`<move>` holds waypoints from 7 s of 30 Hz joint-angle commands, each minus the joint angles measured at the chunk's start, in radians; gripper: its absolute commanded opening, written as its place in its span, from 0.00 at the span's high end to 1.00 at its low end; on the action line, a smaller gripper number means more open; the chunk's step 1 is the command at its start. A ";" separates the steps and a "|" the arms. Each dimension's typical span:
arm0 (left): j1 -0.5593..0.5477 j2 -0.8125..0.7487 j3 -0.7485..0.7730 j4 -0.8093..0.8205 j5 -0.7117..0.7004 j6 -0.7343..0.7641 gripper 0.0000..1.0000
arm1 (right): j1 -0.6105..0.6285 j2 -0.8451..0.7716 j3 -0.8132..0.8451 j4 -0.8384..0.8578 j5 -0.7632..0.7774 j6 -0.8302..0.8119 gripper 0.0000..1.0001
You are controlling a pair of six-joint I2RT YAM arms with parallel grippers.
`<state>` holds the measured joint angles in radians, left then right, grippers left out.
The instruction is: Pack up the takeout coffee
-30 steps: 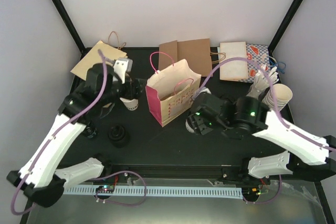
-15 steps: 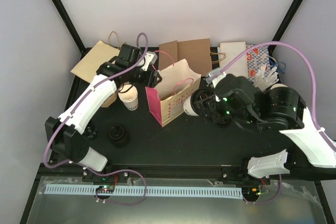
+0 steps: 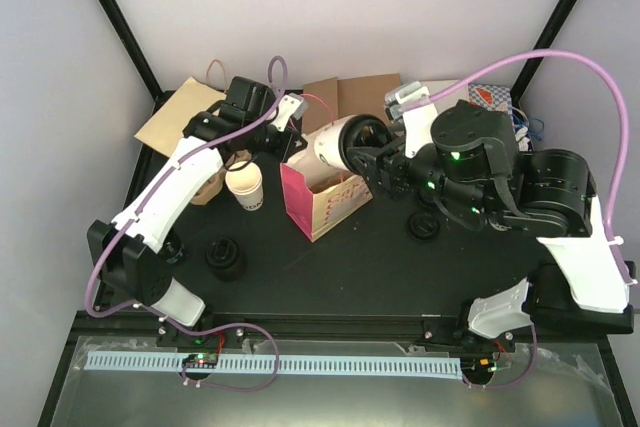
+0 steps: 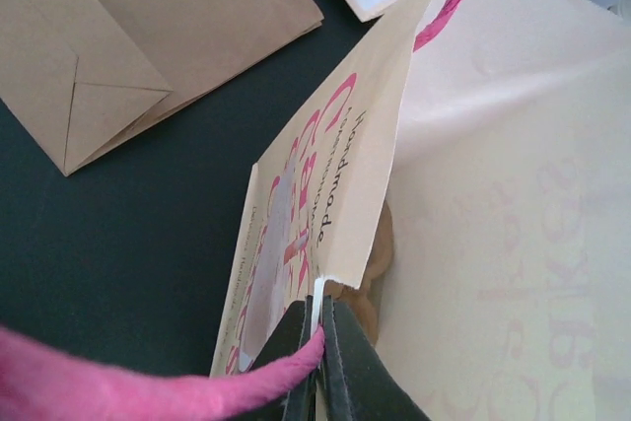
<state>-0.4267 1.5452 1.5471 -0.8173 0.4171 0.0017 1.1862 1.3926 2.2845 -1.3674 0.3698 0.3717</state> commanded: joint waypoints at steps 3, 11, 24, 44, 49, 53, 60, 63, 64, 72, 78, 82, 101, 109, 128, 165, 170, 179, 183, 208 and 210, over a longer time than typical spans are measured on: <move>-0.019 -0.074 0.009 -0.013 0.050 0.063 0.98 | -0.016 0.027 -0.037 0.222 0.198 -0.123 0.36; -0.070 -0.142 -0.052 -0.014 -0.009 0.112 0.98 | -0.038 0.019 -0.218 0.300 0.244 -0.148 0.36; -0.138 -0.193 -0.094 -0.015 -0.154 0.146 0.99 | -0.040 -0.062 -0.518 0.303 0.180 -0.077 0.36; -0.281 -0.347 -0.240 0.157 -0.338 0.253 0.98 | -0.041 -0.193 -0.789 0.393 0.027 -0.099 0.37; -0.291 -0.381 -0.270 0.189 -0.339 0.265 0.99 | -0.041 -0.190 -0.796 0.399 -0.020 -0.115 0.37; -0.296 -0.381 -0.270 0.182 -0.337 0.265 0.99 | -0.040 -0.189 -0.819 0.416 -0.094 -0.154 0.37; -0.321 -0.390 -0.281 0.182 -0.311 0.279 0.98 | -0.037 -0.191 -0.919 0.489 -0.099 -0.319 0.38; -0.330 -0.395 -0.287 0.170 -0.325 0.292 0.99 | -0.037 -0.186 -0.956 0.534 -0.083 -0.401 0.44; -0.332 -0.400 -0.290 0.169 -0.332 0.295 0.98 | -0.037 -0.190 -0.972 0.552 -0.086 -0.435 0.44; -0.352 -0.461 -0.335 0.192 -0.329 0.319 0.98 | -0.037 -0.247 -1.091 0.686 -0.130 -0.699 0.40; -0.368 -0.474 -0.362 0.189 -0.323 0.331 0.98 | -0.036 -0.298 -1.173 0.774 -0.162 -0.802 0.40; -0.378 -0.476 -0.373 0.196 -0.327 0.325 0.98 | -0.025 -0.319 -1.220 0.808 -0.168 -0.864 0.41; -0.452 -0.512 -0.417 0.218 -0.293 0.275 0.98 | 0.088 -0.338 -1.378 0.918 -0.046 -1.079 0.42; -0.497 -0.511 -0.425 0.223 -0.326 0.246 0.99 | 0.091 -0.260 -1.340 0.861 -0.015 -1.062 0.43; -0.531 -0.562 -0.442 0.236 -0.270 0.112 0.45 | 0.171 -0.238 -1.484 0.955 0.069 -1.044 0.44; -0.054 0.258 -0.017 0.081 0.024 -0.221 0.45 | 0.179 -0.274 -1.547 1.073 0.161 -1.127 0.45; -0.063 0.335 0.001 0.108 0.122 -0.199 0.45 | 0.179 -0.284 -1.556 1.043 0.187 -1.122 0.45; -0.087 0.480 0.107 0.093 0.187 -0.180 0.45 | 0.179 -0.280 -1.569 1.033 0.204 -1.119 0.45; -0.086 0.508 0.111 0.086 0.192 -0.164 0.45 | 0.177 -0.285 -1.568 1.014 0.210 -1.110 0.45; -0.077 0.574 0.024 0.077 0.332 -0.158 0.46 | 0.126 -0.209 -1.585 1.037 0.163 -1.119 0.47; -0.081 0.573 0.018 0.075 0.337 -0.155 0.46 | 0.120 -0.194 -1.585 1.049 0.163 -1.123 0.47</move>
<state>-0.4980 2.0914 1.5799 -0.7128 0.7074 -0.1757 1.3231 1.1751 0.7105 -0.3534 0.5385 -0.7391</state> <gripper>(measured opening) 0.539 0.737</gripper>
